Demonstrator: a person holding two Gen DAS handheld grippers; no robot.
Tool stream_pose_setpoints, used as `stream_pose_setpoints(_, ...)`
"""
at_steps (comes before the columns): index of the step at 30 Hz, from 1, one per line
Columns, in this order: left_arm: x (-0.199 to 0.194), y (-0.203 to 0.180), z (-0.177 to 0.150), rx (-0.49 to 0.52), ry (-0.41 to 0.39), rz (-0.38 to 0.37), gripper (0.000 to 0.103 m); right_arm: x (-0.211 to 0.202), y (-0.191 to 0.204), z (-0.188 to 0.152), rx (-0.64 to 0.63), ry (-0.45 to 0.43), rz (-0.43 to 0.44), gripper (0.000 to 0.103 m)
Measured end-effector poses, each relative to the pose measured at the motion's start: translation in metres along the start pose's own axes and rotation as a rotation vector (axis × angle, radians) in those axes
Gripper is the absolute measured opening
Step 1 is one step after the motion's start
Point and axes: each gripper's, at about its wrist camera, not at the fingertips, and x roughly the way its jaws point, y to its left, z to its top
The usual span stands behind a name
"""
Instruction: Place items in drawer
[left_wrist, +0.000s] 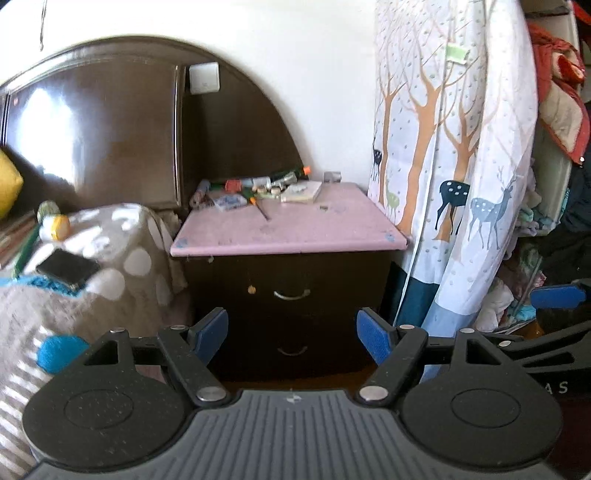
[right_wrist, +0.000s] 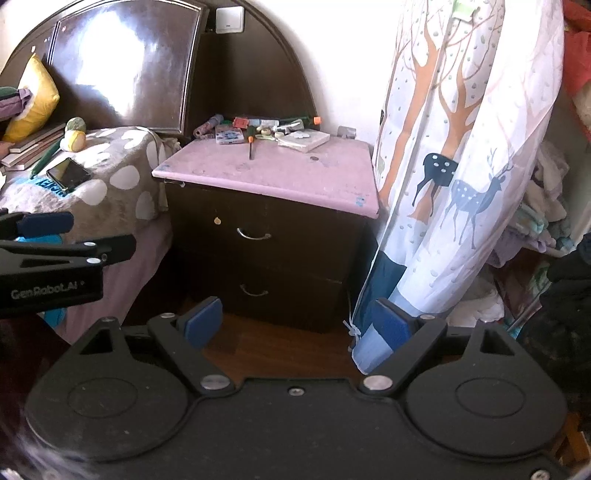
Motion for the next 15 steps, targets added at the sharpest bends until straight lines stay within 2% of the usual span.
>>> stream_pose_setpoints(15,-0.019,-0.002,-0.003,-0.016,-0.05,-0.046,0.077,-0.004,-0.001,-0.008,-0.017,-0.012,0.018,0.091)
